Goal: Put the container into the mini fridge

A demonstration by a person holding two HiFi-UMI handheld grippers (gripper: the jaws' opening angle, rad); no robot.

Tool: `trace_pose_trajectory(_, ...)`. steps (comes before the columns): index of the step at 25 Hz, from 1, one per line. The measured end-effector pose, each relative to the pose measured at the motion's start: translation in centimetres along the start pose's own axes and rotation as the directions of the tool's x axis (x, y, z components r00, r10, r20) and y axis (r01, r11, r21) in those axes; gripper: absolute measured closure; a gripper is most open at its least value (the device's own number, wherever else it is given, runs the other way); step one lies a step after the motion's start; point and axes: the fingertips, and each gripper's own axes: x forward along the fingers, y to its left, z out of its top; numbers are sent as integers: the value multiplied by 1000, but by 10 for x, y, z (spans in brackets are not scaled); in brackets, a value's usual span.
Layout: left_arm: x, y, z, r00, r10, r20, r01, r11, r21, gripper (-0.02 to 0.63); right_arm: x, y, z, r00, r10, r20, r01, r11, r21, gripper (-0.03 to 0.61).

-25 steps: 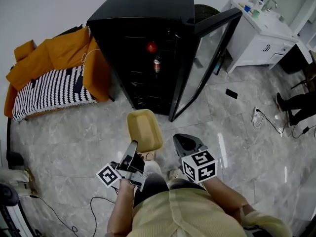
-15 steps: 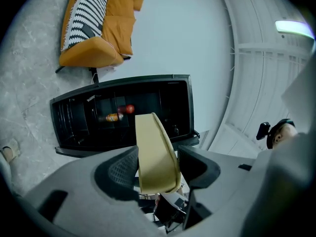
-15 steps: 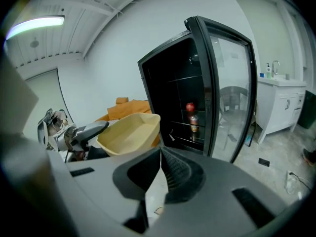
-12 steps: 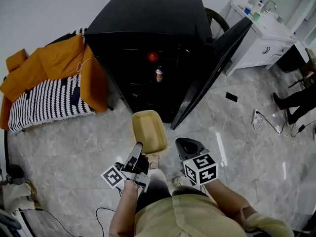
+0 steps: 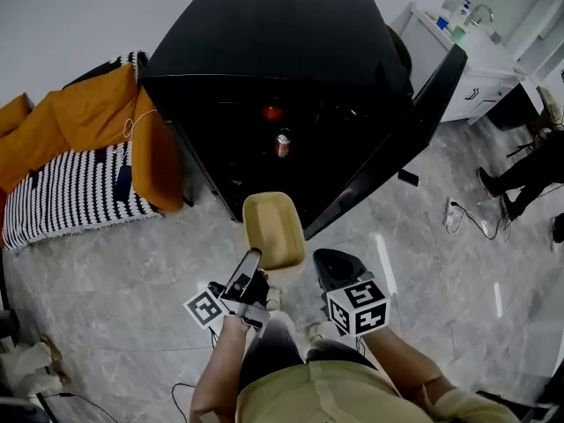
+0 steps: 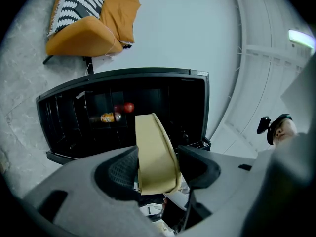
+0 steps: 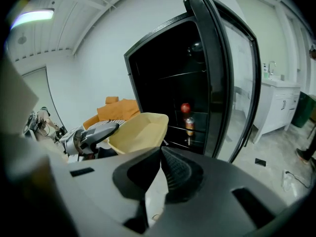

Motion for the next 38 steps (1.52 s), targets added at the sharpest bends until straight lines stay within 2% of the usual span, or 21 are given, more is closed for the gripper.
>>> trace_pose_trajectory(12, 53, 41, 33, 999, -37, -5, 37, 998, -43, 356, 37, -15, -5, 997, -64, -50, 66, 997, 45, 549)
trace_pose_trajectory(20, 78, 66, 49, 999, -53, 2, 53, 999, -14, 356, 60, -28, -5, 993, -104, -57, 108, 991, 78, 549)
trace_pose_trajectory(34, 117, 99, 74, 995, -74, 66, 76, 997, -25, 356, 83, -26, -28, 988, -104, -114, 115, 990, 88, 549)
trace_pose_trajectory(38, 130, 105, 76, 995, -85, 60, 86, 996, -13, 356, 89, -27, -28, 988, -105, -114, 115, 989, 89, 549)
